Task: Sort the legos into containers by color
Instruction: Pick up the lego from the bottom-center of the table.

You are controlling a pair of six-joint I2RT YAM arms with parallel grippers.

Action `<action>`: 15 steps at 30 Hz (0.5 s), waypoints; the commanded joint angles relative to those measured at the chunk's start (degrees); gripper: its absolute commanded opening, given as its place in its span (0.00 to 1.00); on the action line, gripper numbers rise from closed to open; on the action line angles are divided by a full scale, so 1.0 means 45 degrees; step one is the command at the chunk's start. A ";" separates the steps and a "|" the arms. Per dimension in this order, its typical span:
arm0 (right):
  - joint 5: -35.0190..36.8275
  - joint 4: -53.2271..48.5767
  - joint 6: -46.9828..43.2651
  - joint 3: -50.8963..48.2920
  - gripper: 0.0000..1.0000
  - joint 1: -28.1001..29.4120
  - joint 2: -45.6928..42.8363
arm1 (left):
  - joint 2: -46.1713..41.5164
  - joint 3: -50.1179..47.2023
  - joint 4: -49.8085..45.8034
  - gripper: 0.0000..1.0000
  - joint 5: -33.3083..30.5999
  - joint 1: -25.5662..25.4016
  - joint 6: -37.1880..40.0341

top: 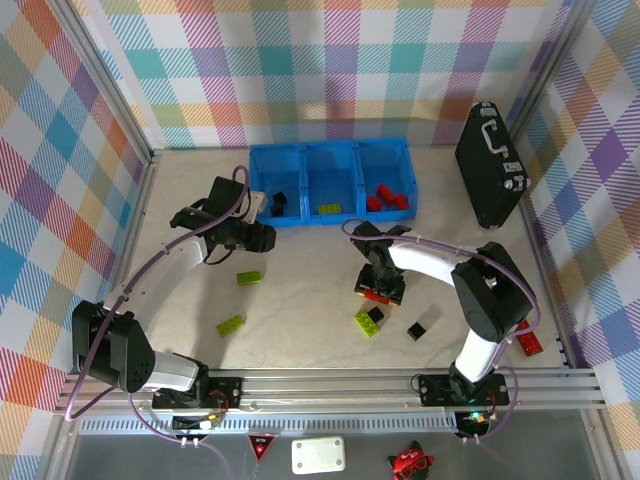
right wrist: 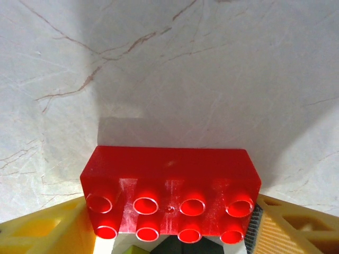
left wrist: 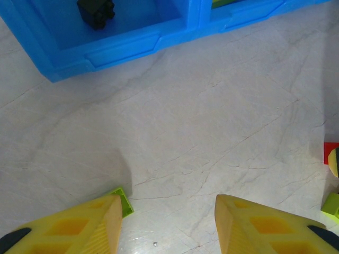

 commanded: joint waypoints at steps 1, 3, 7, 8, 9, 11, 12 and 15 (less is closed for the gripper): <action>0.0578 -0.0718 -0.0346 0.0485 0.68 0.0080 -0.0212 | 0.0111 -0.0100 0.0136 0.50 0.0130 0.0064 0.0208; 0.0822 -0.0889 -0.0576 0.0717 0.70 0.0062 -0.0220 | 0.0111 -0.0090 0.0136 0.50 0.0109 0.0061 0.0226; 0.1192 -0.1167 -0.1203 0.1231 0.71 0.0044 -0.0210 | 0.0133 -0.0080 0.0117 0.50 0.0095 0.0075 0.0241; 0.1317 -0.1263 -0.1364 0.1407 0.71 0.0024 -0.0209 | 0.0132 -0.0080 0.0117 0.50 0.0090 0.0082 0.0251; 0.1425 -0.1324 -0.1579 0.1593 0.71 0.0006 -0.0223 | 0.0140 -0.0080 0.0108 0.50 0.0076 0.0071 0.0239; 0.1493 -0.1335 -0.2059 0.1951 0.71 -0.0091 -0.0169 | 0.0135 -0.0080 0.0087 0.50 0.0061 0.0066 0.0257; 0.1492 -0.1389 -0.2314 0.2165 0.71 -0.0197 -0.0134 | 0.0132 -0.0080 0.0112 0.50 0.0090 0.0071 0.0266; 0.1611 -0.1706 -0.3045 0.2967 0.71 -0.0544 0.0102 | 0.0181 -0.0046 0.0062 0.49 0.0091 0.0072 0.0260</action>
